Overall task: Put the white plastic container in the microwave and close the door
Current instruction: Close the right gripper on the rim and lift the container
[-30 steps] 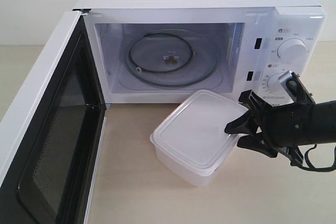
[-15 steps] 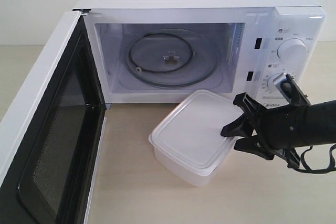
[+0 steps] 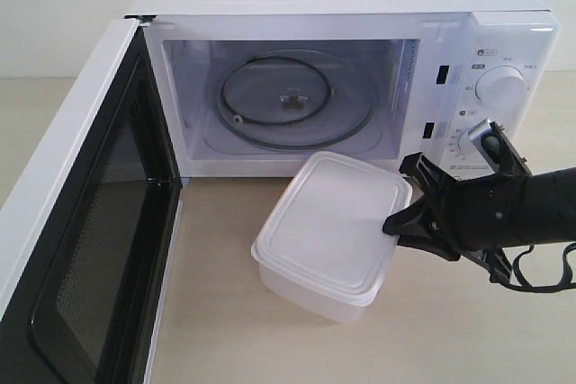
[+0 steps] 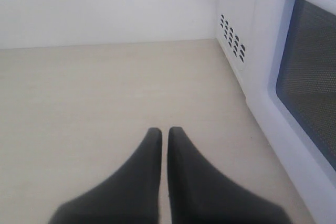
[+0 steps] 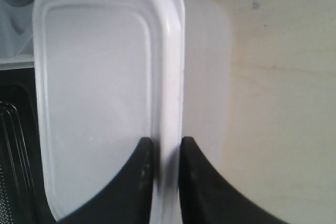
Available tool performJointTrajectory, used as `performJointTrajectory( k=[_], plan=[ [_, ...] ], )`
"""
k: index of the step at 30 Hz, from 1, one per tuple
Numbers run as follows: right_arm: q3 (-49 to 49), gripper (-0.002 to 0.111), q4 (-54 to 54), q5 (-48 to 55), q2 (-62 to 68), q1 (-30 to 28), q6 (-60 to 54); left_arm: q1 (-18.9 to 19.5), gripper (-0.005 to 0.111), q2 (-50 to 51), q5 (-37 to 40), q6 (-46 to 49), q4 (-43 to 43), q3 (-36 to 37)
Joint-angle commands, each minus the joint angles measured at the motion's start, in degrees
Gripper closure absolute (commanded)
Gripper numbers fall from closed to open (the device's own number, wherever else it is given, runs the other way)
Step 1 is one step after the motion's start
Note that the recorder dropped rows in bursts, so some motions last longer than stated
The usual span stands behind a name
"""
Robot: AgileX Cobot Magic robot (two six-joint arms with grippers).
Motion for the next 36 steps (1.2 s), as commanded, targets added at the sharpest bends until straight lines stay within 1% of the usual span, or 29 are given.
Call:
performJointTrajectory(
  k=[1,4,10,14,24,28,30,34,36],
  plan=[
    [0.19,0.108,-0.72,2.15,-0.11,0.13,-0.69,0.15,0.102,-0.17,0.09,-0.49,0.14,0.24],
    [1.14,0.108,-0.72,2.42,-1.84,0.13,-0.54,0.15,0.102,-0.17,0.09,-0.49,0.14,0.24],
    [4.39,0.108,-0.72,0.92,-10.13,0.13,-0.79,0.15,0.102,-0.17,0.09,-0.49,0.14,0.24],
    [7.65,0.108,-0.72,2.93,-17.21,0.13,-1.20,0.15,0.102,-0.17,0.09,-0.49,0.14,0.24],
    [15.15,0.108,-0.72,7.80,-31.07,0.13,3.99,0.15,0.102,-0.17,0.09,-0.49,0.14,0.24],
    [17.06,0.108,-0.72,2.78,-35.99,0.36,8.99,0.15,0.102,-0.17,0.09,-0.49,0.14,0.24],
    [17.19,0.108,-0.72,-0.99,-38.88,1.86,11.64,0.15,0.102,-0.17,0.09,-0.49,0.14,0.24],
    [17.19,0.108,-0.72,-10.42,-44.07,7.39,18.48,0.15,0.102,-0.17,0.09,-0.49,0.14,0.24],
    [17.19,0.108,-0.72,-17.08,-46.69,11.69,21.20,0.15,0.102,-0.17,0.09,-0.49,0.14,0.24]
  ],
)
